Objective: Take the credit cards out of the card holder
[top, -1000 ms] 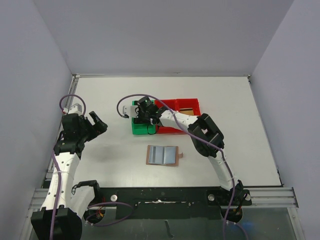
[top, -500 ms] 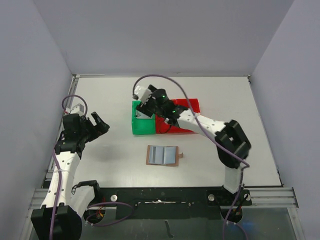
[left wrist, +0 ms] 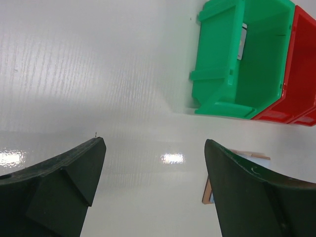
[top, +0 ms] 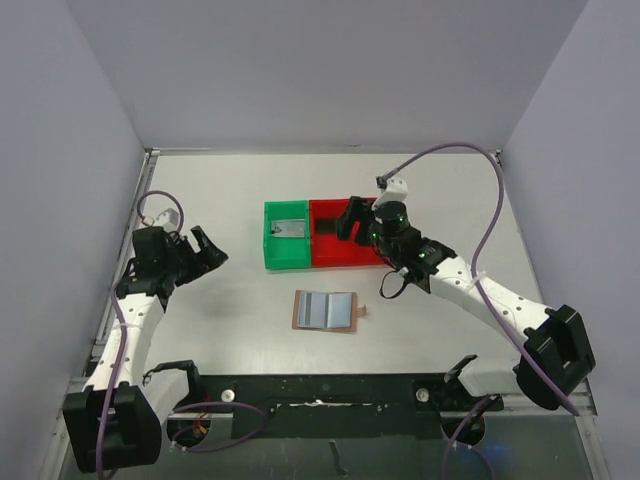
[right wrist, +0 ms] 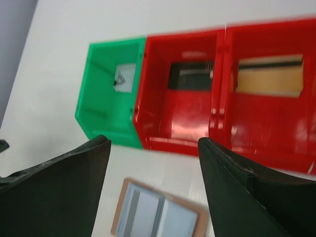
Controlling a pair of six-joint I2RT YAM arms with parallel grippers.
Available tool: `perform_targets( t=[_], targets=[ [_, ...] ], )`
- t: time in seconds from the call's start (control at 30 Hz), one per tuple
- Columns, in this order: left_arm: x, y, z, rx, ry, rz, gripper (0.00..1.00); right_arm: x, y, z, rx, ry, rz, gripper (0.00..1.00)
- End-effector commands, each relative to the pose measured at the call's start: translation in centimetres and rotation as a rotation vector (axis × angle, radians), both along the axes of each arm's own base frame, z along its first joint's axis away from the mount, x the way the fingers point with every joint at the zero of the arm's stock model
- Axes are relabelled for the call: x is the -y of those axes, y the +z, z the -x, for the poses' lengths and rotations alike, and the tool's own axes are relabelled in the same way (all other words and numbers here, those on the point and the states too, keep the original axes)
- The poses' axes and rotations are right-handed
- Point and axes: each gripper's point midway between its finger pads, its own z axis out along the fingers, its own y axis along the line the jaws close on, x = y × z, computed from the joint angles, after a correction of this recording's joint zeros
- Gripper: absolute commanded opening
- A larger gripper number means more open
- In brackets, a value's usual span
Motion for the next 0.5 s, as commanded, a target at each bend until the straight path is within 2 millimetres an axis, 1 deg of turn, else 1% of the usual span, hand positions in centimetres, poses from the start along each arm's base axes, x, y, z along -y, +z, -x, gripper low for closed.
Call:
perform_targets(
  t=[0.0,0.03,0.13,0.23,0.3,0.37,0.4,0.47],
  targets=[
    [-0.1,0.9,-1.7,0.059,-0.025,-0.021,0.8,-1.4,-4.6,5.3,-0.269,-0.015,-0.169,0.72],
    [-0.1,0.9,-1.7,0.059,-0.028,-0.019,0.79,-1.8,-5.7,6.2,-0.29,-0.002,-0.159,0.71],
    [0.2,1.2,-1.7,0.071,-0.039,-0.012,0.79,-3.9,-7.0,8.2,-0.336,0.053,-0.114,0.69],
    [0.5,1.2,-1.7,0.078,-0.051,-0.006,0.77,-5.0,-8.6,9.6,-0.393,0.019,-0.046,0.67],
    [0.9,1.2,-1.6,0.078,-0.068,0.001,0.75,-5.5,-9.9,10.1,-0.433,-0.002,-0.055,0.64],
    [1.3,1.1,-1.5,0.074,-0.081,0.003,0.73,-6.2,-10.9,10.3,-0.452,0.02,-0.072,0.62],
    [1.5,1.1,-1.5,0.073,-0.087,0.0,0.73,-6.3,-11.2,10.3,-0.457,0.023,-0.072,0.61],
    [1.9,1.1,-1.4,0.072,-0.093,-0.01,0.73,-6.7,-12.5,10.6,-0.487,0.042,-0.054,0.61]
  ],
)
